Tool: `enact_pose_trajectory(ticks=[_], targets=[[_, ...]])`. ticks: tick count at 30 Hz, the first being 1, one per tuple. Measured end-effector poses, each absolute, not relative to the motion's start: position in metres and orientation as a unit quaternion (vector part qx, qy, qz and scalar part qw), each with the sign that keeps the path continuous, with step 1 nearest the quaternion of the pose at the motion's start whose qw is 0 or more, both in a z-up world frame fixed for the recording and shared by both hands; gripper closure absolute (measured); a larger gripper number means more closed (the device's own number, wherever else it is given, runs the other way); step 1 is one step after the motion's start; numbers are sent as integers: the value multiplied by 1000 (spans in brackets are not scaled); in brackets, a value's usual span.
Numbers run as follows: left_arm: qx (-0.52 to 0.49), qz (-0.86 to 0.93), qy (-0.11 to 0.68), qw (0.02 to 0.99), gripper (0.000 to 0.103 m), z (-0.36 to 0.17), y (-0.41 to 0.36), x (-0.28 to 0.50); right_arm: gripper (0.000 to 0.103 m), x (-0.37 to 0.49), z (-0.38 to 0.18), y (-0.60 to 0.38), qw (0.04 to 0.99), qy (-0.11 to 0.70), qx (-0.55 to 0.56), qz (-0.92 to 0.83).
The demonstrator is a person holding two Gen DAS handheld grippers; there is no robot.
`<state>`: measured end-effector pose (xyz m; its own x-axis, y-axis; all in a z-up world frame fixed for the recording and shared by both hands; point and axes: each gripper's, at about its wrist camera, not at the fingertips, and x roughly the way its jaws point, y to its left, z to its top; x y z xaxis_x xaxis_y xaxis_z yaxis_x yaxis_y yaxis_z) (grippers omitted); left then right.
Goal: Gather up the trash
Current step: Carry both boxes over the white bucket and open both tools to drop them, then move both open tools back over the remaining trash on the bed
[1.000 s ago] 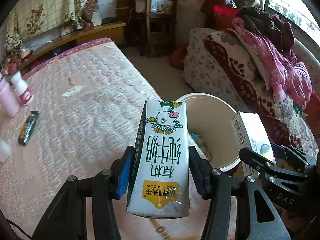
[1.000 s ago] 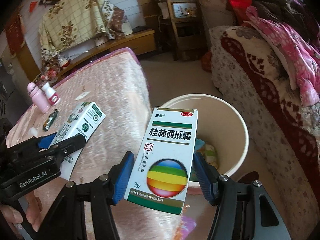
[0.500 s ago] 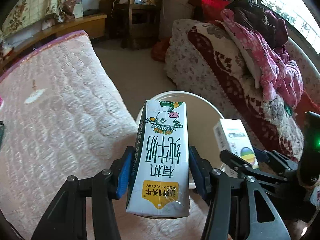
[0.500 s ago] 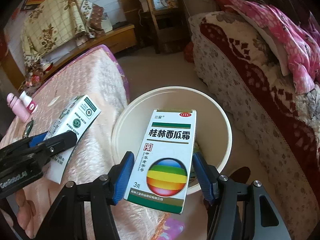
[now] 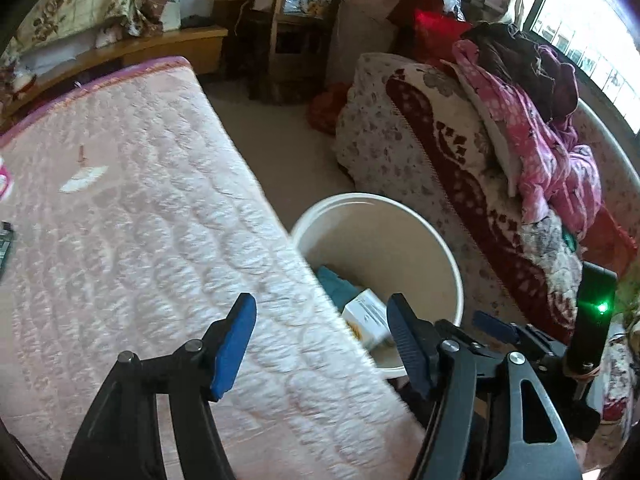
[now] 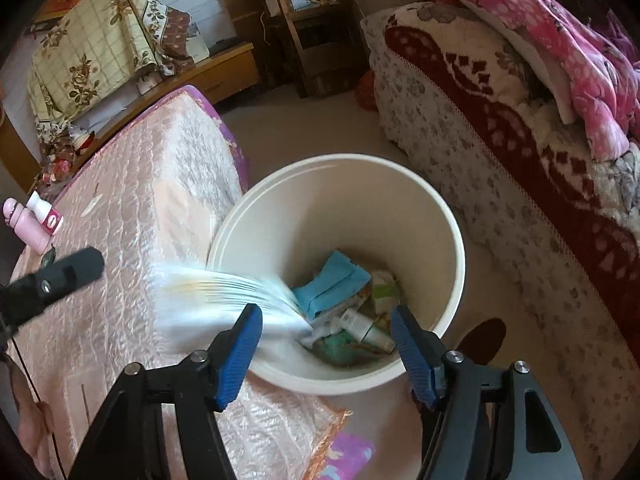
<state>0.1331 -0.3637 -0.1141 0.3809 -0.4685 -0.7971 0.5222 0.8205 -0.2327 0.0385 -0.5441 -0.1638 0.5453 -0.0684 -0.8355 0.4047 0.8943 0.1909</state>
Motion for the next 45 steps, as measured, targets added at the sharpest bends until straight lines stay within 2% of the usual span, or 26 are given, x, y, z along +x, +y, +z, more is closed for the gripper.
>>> enact_pose_trajectory(ticks=[22, 45], targets=[[64, -202, 414, 885, 34, -96, -249, 109, 33, 41, -130, -453, 882, 443, 140, -80], [-4, -87, 439, 894, 34, -107, -70, 130, 30, 100, -123, -297, 883, 458, 91, 36]])
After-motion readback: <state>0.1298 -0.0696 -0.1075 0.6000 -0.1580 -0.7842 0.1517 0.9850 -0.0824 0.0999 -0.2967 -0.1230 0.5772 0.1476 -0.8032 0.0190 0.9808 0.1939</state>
